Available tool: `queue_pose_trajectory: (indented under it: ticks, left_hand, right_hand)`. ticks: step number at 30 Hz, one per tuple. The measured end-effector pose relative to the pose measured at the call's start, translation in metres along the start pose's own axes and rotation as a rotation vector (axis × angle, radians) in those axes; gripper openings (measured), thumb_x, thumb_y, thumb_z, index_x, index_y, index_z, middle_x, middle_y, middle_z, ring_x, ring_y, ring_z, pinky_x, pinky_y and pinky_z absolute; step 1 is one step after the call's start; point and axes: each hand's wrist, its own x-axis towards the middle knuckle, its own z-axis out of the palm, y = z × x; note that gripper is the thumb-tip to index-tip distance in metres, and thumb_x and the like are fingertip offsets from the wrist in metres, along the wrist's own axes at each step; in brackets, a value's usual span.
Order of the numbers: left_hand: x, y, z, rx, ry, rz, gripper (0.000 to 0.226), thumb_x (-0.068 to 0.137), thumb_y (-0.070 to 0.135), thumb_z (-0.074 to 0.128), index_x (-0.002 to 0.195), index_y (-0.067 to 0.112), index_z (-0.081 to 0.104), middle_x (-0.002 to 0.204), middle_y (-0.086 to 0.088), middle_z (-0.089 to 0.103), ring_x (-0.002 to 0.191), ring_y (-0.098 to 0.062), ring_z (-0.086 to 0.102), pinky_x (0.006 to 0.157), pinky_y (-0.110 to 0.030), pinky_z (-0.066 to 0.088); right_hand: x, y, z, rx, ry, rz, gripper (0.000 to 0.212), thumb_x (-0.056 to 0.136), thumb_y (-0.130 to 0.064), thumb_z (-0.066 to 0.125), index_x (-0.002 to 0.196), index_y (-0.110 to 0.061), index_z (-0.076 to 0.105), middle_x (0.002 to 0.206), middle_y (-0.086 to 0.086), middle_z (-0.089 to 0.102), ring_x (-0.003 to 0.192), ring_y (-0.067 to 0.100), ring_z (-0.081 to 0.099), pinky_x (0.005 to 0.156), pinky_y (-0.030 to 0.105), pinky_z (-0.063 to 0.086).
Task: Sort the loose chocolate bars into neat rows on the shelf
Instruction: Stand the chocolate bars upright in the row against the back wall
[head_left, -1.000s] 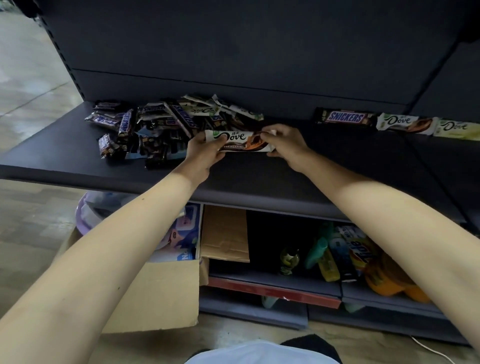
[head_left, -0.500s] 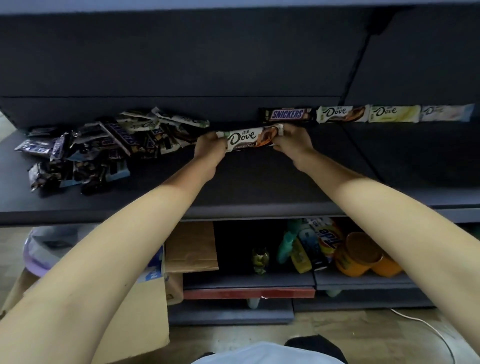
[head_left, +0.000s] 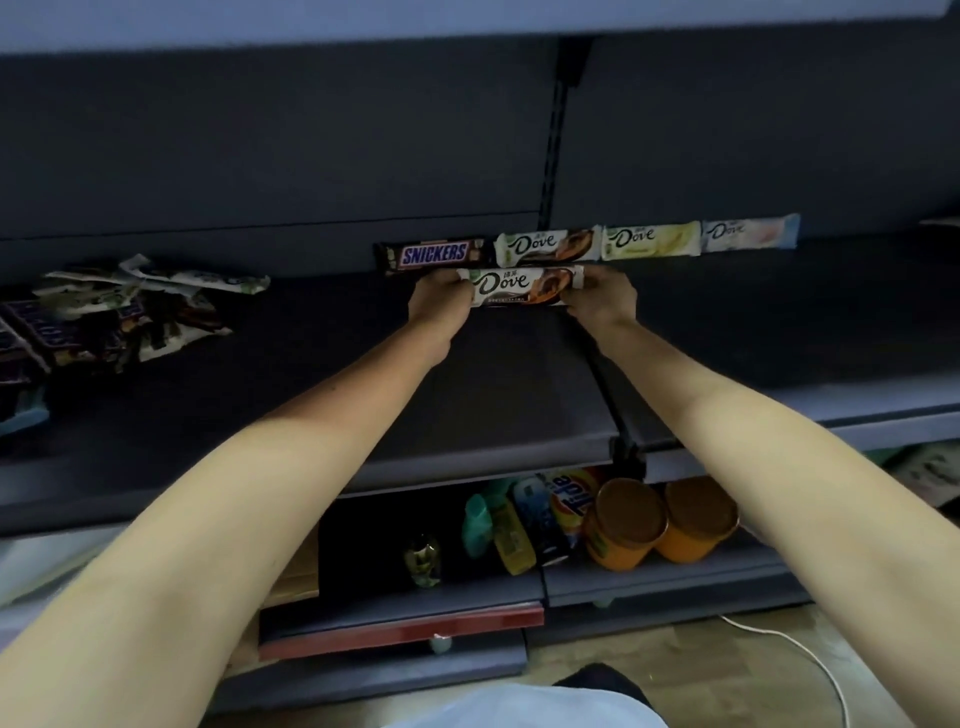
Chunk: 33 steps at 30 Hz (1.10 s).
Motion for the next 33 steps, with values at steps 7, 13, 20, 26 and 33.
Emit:
queue_pose_trajectory:
  ticks: [7, 13, 20, 26, 33]
  left_hand:
    - [0.015, 0.021, 0.042, 0.021, -0.066, -0.024, 0.019, 0.085, 0.005, 0.047, 0.091, 0.012, 0.063, 0.099, -0.006, 0.062, 0.099, -0.022, 0.059, 0.095, -0.035, 0.049]
    - [0.026, 0.023, 0.061, 0.082, -0.069, -0.021, 0.019, 0.084, 0.005, 0.047, 0.092, 0.009, 0.064, 0.098, -0.009, 0.061, 0.093, -0.022, 0.056, 0.082, -0.031, 0.047]
    - [0.031, 0.023, 0.071, 0.096, -0.033, -0.021, 0.027, 0.088, 0.007, 0.045, 0.109, 0.007, 0.062, 0.115, -0.013, 0.061, 0.107, -0.025, 0.056, 0.098, -0.038, 0.045]
    - [0.030, 0.027, 0.075, 0.077, -0.097, -0.010, 0.028, 0.091, 0.007, 0.044, 0.116, 0.007, 0.057, 0.117, -0.009, 0.057, 0.107, -0.019, 0.050, 0.094, -0.031, 0.042]
    - [0.034, 0.029, 0.077, 0.085, -0.147, -0.008, 0.029, 0.091, 0.005, 0.044, 0.118, 0.010, 0.054, 0.110, -0.003, 0.053, 0.100, -0.015, 0.047, 0.087, -0.025, 0.039]
  right_hand:
    - [0.037, 0.010, -0.033, -0.045, 0.004, 0.026, 0.025, 0.087, -0.013, 0.053, 0.108, -0.007, 0.066, 0.112, 0.011, 0.066, 0.107, 0.023, 0.059, 0.087, 0.024, 0.045]
    - [0.056, 0.013, -0.040, 0.090, -0.047, 0.087, 0.037, 0.087, -0.023, 0.058, 0.123, -0.013, 0.058, 0.124, 0.010, 0.060, 0.113, 0.023, 0.057, 0.099, 0.028, 0.045]
    - [0.065, 0.016, -0.039, 0.123, -0.089, 0.052, 0.042, 0.089, -0.022, 0.053, 0.131, -0.014, 0.050, 0.133, 0.007, 0.053, 0.121, 0.021, 0.050, 0.100, 0.023, 0.038]
    - [0.072, 0.016, -0.038, 0.080, -0.142, -0.005, 0.040, 0.090, -0.019, 0.052, 0.129, -0.013, 0.050, 0.131, 0.006, 0.054, 0.121, 0.021, 0.048, 0.096, 0.021, 0.036]
    - [0.076, 0.019, -0.038, 0.101, -0.168, -0.029, 0.031, 0.089, -0.016, 0.053, 0.119, -0.010, 0.055, 0.117, 0.006, 0.057, 0.108, 0.019, 0.052, 0.093, 0.025, 0.041]
